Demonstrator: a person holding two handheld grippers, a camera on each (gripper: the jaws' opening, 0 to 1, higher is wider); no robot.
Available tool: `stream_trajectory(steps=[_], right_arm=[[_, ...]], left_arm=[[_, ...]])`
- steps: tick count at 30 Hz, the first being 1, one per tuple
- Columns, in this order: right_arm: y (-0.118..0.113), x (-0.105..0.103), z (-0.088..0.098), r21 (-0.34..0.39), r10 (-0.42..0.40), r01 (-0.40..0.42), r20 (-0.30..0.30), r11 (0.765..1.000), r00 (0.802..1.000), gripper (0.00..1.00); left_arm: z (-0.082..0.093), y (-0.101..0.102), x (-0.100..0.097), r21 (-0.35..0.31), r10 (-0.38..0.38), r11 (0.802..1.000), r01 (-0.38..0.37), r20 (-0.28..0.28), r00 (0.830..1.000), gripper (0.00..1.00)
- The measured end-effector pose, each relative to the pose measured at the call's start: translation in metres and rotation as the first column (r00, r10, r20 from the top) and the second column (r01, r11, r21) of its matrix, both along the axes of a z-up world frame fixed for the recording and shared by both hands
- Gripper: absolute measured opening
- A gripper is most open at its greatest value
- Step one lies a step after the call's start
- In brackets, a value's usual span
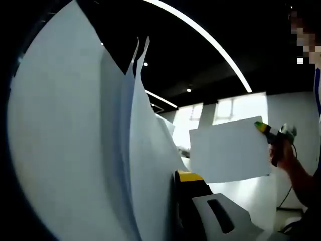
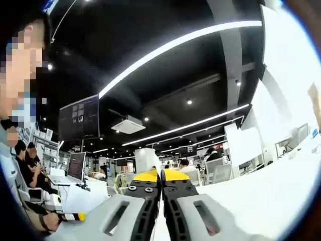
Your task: Organize the stack of printing papers by aligning and flattening the scattered papers on the table
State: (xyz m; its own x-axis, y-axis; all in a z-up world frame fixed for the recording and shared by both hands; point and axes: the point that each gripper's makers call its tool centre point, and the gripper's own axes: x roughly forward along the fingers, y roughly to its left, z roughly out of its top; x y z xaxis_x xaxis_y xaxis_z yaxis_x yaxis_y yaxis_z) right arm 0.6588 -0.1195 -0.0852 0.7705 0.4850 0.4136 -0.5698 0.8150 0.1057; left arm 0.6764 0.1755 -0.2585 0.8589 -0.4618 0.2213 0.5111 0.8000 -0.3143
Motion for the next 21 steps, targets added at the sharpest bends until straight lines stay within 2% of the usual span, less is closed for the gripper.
stream_trajectory(steps=[21], right_arm=[[0.032,-0.006,0.018,0.023,0.087,-0.088,0.032,0.996,0.996,0.00]], left_arm=[[0.000,0.001,0.000,-0.008,0.000,1.000,0.000,-0.003,1.000,0.09]])
